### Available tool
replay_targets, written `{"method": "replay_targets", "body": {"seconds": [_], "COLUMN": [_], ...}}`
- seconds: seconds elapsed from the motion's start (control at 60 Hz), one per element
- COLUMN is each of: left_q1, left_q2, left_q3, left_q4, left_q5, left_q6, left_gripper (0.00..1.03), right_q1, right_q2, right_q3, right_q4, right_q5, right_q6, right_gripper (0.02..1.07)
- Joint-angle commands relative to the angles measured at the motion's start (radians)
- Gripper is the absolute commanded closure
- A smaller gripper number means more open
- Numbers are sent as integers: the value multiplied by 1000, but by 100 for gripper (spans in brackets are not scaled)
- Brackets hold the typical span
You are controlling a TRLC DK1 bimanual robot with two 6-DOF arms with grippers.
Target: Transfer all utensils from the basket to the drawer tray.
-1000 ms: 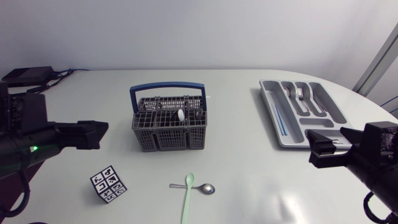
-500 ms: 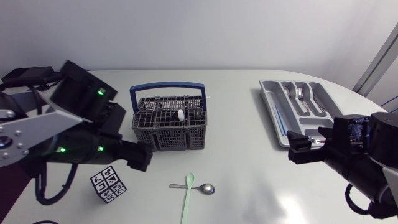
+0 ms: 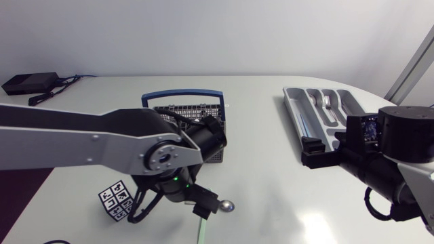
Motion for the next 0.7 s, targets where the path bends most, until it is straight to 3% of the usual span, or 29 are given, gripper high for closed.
{"method": "replay_targets", "body": {"seconds": [0.0,0.1,0.217,0.417,0.683], "left_q1": [-21,-32,-26,14,29], "left_q2": [105,165,197,214,272], "left_q3": [72,112,146,123,126], "left_q4": [-54,-71,-65,-34,-13], "left_q5": [22,62,74,232,266], "left_q6": [-36,-36,-30,-30,-36], "left_gripper": [13,20,43,46,53], "right_q1": [9,9,9,3,-5], "right_q2": [31,58,78,93,89], "right_q3": [21,18,17,9,-6], "right_q4": [23,43,59,82,91], "right_q5": [13,13,10,0,-1], "right_q6": [28,31,33,31,30], "right_gripper": [6,6,6,6,6]}}
